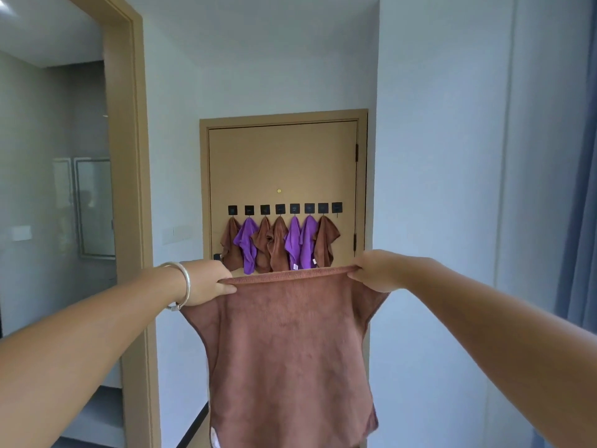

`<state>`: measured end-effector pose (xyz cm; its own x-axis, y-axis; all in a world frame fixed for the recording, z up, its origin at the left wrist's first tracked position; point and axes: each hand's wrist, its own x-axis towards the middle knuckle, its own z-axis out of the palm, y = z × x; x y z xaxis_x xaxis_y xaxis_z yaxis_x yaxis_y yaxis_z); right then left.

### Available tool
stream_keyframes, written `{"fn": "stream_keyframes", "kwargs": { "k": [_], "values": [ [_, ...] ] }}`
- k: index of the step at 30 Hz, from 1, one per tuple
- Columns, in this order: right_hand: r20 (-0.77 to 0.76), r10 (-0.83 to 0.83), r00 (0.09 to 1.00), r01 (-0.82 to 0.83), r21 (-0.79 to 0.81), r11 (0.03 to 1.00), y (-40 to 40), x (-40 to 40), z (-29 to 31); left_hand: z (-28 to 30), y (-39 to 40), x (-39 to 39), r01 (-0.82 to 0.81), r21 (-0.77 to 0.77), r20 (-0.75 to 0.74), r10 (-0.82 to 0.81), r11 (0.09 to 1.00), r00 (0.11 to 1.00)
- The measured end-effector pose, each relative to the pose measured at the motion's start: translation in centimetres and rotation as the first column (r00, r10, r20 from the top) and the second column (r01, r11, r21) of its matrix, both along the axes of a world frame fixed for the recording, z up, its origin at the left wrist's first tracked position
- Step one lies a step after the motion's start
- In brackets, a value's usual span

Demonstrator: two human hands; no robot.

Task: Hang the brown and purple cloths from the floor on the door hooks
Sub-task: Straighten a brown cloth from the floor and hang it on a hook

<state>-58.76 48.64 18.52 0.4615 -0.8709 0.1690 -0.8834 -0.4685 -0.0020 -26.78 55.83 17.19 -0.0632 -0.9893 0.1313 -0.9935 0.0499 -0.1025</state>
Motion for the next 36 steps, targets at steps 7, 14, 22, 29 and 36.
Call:
{"fn": "stream_keyframes", "kwargs": {
  "k": [7,14,22,29,36],
  "values": [
    [-0.011,0.003,1.0,-0.002,0.021,1.0,-10.8,2.0,-0.9,-0.8,-10.3,2.0,0.013,0.049,-0.006,-0.013,0.999,1.0],
    [-0.061,-0.039,0.997,0.04,0.014,0.999,-21.2,5.9,-1.4,-1.5,-22.3,6.2,0.073,0.04,-0.005,-0.073,0.997,0.997],
    [-0.053,-0.195,0.979,0.197,0.035,0.98,-33.4,10.9,-0.2,0.2,-37.4,11.1,0.206,-0.039,-0.111,-0.209,0.978,0.972],
    [0.0,-0.259,0.966,0.259,0.0,0.966,-42.6,12.6,-0.8,-0.5,-48.7,13.0,0.304,-0.045,-0.185,-0.307,0.951,0.933],
    [0.039,-0.267,0.963,0.27,-0.1,0.958,-51.7,12.8,-1.8,-1.7,-58.9,13.3,0.349,-0.086,-0.2,-0.36,0.933,0.911]
  ]
}}
